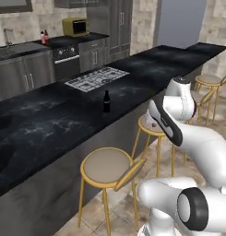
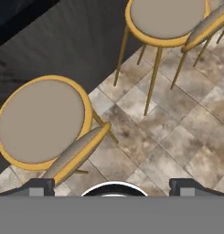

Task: Place the large bottle from the dining counter next to the other large bottle outside the sink, and place the small bottle from the dining counter next to the other small bottle inside the sink.

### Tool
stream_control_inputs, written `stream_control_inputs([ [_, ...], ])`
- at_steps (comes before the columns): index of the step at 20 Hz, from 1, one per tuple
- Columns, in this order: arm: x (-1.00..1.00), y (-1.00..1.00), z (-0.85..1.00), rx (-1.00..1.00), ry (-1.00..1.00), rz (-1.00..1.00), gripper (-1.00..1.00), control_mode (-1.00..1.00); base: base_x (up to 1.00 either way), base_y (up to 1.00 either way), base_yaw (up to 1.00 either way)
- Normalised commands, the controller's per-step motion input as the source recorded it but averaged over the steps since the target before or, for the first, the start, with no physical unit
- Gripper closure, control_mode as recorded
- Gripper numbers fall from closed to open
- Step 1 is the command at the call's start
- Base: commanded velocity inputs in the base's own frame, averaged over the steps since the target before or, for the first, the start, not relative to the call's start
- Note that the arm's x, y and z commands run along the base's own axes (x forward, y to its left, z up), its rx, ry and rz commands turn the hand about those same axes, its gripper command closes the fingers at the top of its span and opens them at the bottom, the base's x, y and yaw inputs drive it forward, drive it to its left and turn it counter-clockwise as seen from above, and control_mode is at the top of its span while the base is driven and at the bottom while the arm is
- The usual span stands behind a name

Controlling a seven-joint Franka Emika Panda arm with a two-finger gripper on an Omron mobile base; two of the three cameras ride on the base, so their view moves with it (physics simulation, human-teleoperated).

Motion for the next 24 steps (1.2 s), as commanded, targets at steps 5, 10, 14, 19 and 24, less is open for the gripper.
stream_control_inputs([
  [5,0.00,0.00,0.00,0.00,0.00,0.00,-1.00,1.00,0.06,-0.55,0.51],
  [10,0.00,0.00,0.00,0.00,0.00,0.00,-1.00,1.00,0.00,-0.61,0.38],
  [14,0.00,0.00,0.00,0.00,0.00,0.00,-1.00,1.00,-0.01,-0.68,0.36],
  [19,0.00,0.00,0.00,0.00,0.00,0.00,-1.00,1.00,-0.16,-0.72,0.33],
  [24,0.00,0.00,0.00,0.00,0.00,0.00,-1.00,1.00,-0.21,-0.64,0.33],
])
